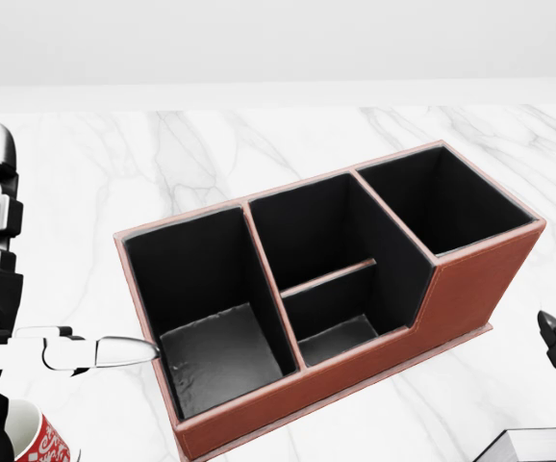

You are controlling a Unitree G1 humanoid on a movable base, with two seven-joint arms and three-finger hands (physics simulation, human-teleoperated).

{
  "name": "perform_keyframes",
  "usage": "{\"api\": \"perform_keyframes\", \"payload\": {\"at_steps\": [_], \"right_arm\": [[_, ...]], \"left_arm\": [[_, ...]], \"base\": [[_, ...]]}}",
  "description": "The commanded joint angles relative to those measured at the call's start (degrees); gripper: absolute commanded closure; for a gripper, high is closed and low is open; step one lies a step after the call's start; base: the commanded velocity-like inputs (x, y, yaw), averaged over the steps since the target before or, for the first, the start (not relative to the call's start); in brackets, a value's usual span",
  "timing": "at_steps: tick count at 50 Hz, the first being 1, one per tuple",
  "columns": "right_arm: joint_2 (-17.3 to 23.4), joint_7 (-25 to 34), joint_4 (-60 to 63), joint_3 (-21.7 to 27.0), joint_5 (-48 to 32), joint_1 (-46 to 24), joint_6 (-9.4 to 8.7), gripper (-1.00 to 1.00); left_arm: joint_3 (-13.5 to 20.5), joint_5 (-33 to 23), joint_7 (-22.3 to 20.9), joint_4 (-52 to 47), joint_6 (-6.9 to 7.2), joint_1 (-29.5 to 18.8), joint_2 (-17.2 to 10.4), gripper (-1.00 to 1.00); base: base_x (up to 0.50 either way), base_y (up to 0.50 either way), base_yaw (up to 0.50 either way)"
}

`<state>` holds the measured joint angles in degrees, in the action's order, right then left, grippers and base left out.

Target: Pick up the book and place it in the back compartment of the caddy.

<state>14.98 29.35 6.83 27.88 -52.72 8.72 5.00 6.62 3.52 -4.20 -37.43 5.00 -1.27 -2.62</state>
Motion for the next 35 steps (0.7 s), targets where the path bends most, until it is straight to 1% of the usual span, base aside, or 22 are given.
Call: {"api": "perform_keyframes", "payload": {"at_steps": [1,35], "right_arm": [[0.3,-0.7,-1.4,-0.4,-0.2,-0.1,0.00,-1.00],[0.8,-2.2,-4.4,-1.8,-1.1,-0.1,0.00,-1.00]], "left_arm": [[0.1,0.0,0.0,-0.2,0.00,0.0,0.0,-1.00],[0.0,0.0,-0.1,-0.2,0.00,0.1,0.0,-1.00]], "base": [[0.00,0.00,0.00],[0.00,0.00,0.00]]}}
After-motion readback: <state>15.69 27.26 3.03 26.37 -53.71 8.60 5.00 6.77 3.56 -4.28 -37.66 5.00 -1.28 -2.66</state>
